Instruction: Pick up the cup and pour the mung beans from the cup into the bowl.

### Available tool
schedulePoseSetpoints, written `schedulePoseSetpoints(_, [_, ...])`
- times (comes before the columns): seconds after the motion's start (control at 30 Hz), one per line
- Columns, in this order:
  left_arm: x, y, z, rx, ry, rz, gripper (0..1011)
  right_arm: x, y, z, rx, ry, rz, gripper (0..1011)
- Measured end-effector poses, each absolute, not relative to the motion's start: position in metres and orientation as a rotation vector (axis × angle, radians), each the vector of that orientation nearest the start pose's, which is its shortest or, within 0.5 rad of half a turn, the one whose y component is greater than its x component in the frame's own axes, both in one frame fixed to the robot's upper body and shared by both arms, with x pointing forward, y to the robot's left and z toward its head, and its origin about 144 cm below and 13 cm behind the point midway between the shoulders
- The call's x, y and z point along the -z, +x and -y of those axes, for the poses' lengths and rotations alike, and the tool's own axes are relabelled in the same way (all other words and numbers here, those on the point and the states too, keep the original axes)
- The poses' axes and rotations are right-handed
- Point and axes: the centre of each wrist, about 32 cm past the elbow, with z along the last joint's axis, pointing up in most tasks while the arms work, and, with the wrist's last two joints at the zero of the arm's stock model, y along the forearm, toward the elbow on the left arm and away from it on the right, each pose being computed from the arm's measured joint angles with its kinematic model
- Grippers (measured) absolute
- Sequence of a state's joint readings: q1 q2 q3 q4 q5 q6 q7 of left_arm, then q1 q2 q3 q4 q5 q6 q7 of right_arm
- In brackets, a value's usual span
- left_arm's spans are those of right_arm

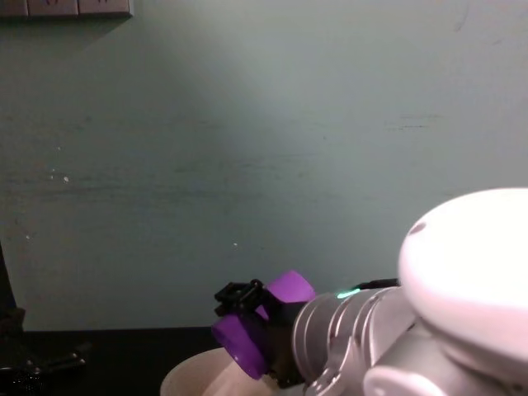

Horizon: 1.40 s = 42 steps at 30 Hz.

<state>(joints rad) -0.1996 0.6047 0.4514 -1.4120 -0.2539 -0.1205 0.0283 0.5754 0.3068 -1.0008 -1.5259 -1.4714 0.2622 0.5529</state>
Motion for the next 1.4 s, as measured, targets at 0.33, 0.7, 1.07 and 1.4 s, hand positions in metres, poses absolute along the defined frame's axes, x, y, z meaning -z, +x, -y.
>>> schedulePoseSetpoints(0.33, [-1.140,0.489,-0.310,-1.248,0.305,0.285,1000,-1.215,0.480,0.049,0.319,-1.414,1.782,734])
schedulePoseSetpoints(0.7, [-1.140,0.489,-0.310,-1.248,0.304,0.285,1000,-1.213,0.478,0.047,0.302,-1.433,1.822,734])
schedulePoseSetpoints(1.07, [-1.140,0.489,-0.310,-1.248,0.304,0.285,1000,-1.226,0.481,0.060,0.421,-1.333,1.706,734])
schedulePoseSetpoints(1.4, [-1.140,0.489,-0.310,-1.248,0.304,0.285,1000,-1.256,0.499,0.106,0.743,-1.031,1.245,734])
